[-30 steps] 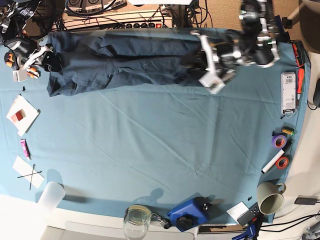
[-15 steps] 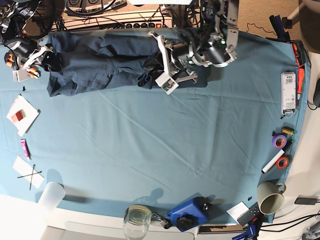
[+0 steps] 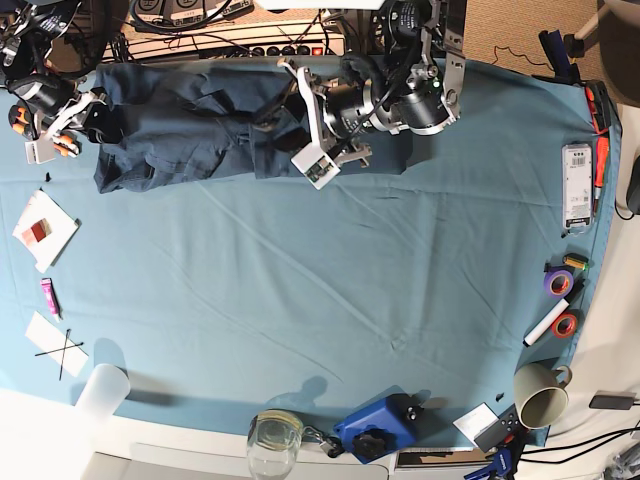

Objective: Fold the T-shirt properly
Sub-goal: 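Carry the strip end with the left gripper toward the right gripper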

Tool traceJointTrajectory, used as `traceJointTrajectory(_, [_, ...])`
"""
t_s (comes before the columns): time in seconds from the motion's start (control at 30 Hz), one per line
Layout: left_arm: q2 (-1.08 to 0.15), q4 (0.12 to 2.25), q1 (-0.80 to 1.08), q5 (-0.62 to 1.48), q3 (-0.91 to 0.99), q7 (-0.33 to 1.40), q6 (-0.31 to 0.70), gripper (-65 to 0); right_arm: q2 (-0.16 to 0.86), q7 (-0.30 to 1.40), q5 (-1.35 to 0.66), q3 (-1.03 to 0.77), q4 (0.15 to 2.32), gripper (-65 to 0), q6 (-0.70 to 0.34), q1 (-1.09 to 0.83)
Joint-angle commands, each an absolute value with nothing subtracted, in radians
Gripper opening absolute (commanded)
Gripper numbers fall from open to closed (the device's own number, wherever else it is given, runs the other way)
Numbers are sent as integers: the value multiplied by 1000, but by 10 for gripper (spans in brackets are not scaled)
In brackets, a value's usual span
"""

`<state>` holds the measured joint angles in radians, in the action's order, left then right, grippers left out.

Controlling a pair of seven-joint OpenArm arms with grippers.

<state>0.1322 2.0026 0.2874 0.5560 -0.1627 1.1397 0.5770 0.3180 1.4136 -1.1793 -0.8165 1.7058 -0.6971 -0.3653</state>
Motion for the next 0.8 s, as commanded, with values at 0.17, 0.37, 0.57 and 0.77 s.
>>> traceJointTrajectory(0.17, [157, 2053, 283, 609, -167, 1146, 554, -398, 341, 1396, -1204, -826, 1722, -486, -698, -363])
traceJointTrajectory(0.37, [157, 2086, 289, 535, -133, 1238, 542, -470, 347, 1396, -1251, -829, 1723, -486, -698, -363])
traceJointTrajectory(0.57, [157, 2169, 325, 539, 12, 1252, 496, -470, 347, 1396, -1381, -834, 1723, -486, -698, -363])
traceJointTrajectory(0.77, [94, 2230, 352, 657, 196, 1231, 497, -470, 347, 1396, -1381, -834, 1723, -486, -698, -363])
